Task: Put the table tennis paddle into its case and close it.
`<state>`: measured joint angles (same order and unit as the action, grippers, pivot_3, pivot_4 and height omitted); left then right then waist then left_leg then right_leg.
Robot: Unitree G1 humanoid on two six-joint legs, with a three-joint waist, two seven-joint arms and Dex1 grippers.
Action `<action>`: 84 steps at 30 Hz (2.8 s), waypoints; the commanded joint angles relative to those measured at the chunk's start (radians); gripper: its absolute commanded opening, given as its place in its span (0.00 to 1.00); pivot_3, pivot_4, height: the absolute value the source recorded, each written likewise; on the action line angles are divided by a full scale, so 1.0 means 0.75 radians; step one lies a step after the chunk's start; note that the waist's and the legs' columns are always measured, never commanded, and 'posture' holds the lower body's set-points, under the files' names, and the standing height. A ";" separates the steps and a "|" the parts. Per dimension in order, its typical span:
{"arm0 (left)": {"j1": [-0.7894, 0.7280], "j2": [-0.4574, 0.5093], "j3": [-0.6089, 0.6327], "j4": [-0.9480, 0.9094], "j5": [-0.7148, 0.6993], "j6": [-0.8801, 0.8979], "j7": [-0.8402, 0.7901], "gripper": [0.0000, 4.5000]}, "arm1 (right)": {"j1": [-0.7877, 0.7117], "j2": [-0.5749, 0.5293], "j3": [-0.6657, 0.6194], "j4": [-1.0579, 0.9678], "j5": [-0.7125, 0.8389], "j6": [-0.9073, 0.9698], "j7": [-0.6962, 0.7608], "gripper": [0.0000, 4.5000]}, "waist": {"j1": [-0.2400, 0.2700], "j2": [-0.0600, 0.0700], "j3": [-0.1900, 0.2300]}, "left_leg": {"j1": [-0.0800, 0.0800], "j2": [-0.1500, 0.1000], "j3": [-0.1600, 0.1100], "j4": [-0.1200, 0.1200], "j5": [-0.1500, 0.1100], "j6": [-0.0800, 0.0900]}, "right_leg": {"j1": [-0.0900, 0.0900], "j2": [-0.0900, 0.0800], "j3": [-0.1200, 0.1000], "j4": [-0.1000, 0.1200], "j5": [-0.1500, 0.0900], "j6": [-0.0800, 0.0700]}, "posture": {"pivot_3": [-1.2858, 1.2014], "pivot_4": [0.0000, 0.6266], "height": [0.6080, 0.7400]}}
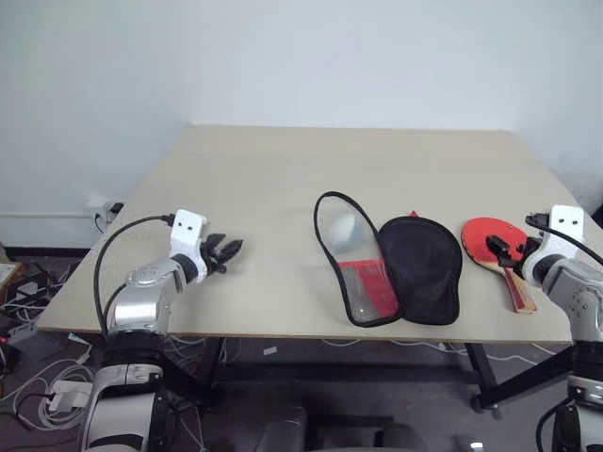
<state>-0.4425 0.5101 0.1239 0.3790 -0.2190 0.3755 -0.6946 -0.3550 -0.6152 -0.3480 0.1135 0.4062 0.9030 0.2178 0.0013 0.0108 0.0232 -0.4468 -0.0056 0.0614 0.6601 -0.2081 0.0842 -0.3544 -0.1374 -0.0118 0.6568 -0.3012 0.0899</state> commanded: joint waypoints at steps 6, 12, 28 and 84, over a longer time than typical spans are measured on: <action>0.007 -0.009 -0.184 -0.367 -0.085 0.142 -0.220 0.52 | -0.072 -0.047 -0.037 0.048 -0.009 0.115 0.028 1.00 | 0.001 0.000 0.000 | 0.000 0.002 0.000 0.000 0.000 0.001 | 0.001 -0.001 0.000 0.000 0.000 0.000 | 0.52 0.00 0.81; -0.095 -0.106 -0.360 -0.428 -0.128 0.304 -0.316 0.52 | -0.087 -0.084 -0.033 0.117 -0.042 0.170 0.035 1.00 | 0.001 0.000 0.001 | 0.000 0.000 0.000 0.001 0.001 0.005 | 0.001 0.000 0.000 0.000 0.000 0.000 | 0.52 0.00 0.81; -0.170 -0.192 -0.505 -0.469 -0.128 0.363 -0.362 0.52 | -0.244 -0.103 0.152 0.390 -0.154 0.250 0.083 1.00 | 0.002 0.001 0.002 | 0.000 0.001 0.001 0.001 0.002 0.007 | 0.001 0.000 0.003 -0.001 0.000 0.000 | 0.52 0.00 0.81; -0.280 -0.160 -0.492 -0.300 -0.125 0.307 -0.407 0.52 | -0.153 0.660 -0.088 -0.614 -0.250 0.923 -0.277 0.27 | 0.002 0.003 0.004 | -0.003 0.000 0.002 -0.001 0.001 -0.001 | -0.004 0.002 0.001 0.001 0.000 0.000 | 0.52 0.00 0.81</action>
<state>-0.6097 0.3938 -0.2536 0.1645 -0.3202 0.6274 -0.9942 -0.4746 -0.1039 -0.4116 -0.3101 0.2342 1.6029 0.0173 0.0030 0.0134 0.0263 -0.4490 -0.0060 0.0626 0.6592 -0.2076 0.0835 -0.3571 -0.1362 -0.0115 0.6577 -0.3012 0.0900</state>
